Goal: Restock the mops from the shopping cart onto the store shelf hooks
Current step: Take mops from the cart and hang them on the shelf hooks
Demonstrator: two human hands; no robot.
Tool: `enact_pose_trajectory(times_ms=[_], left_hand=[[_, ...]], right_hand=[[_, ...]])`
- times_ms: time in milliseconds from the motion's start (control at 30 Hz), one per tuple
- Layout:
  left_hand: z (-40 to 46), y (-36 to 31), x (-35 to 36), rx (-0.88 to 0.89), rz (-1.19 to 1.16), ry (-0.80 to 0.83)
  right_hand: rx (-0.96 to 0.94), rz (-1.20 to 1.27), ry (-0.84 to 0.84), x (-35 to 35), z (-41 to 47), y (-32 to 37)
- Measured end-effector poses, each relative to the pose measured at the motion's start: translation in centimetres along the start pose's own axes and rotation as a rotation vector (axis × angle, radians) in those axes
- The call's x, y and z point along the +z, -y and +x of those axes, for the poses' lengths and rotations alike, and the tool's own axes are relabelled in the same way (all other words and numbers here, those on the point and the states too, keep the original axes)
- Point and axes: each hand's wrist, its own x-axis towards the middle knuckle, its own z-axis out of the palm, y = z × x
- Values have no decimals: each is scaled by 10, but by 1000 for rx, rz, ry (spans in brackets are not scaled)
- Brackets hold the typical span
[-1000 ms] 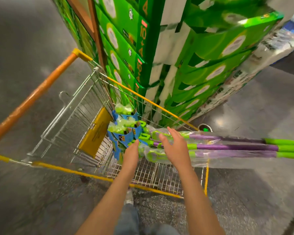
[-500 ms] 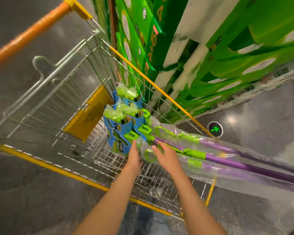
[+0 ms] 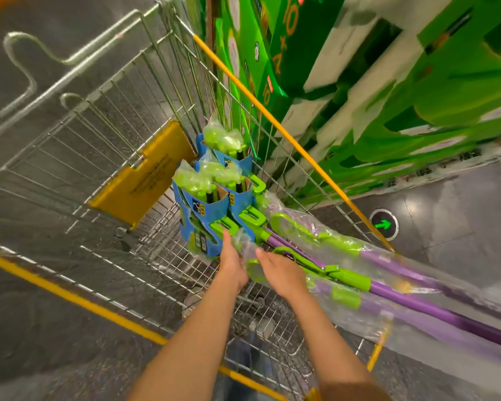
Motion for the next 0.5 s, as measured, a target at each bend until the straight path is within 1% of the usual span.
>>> enact_pose_trajectory(times_ms=[100, 267, 500], left_hand=[[6, -3, -2, -10, -7, -16], [7, -4, -10, -29, -81, 4], [-20, -2, -10, -65, -107, -4]], right_hand=[[-12, -84, -26, 4, 10, -2], [24, -86, -69, 6, 10, -6], [-13, -72, -117, -2, -11, -10]])
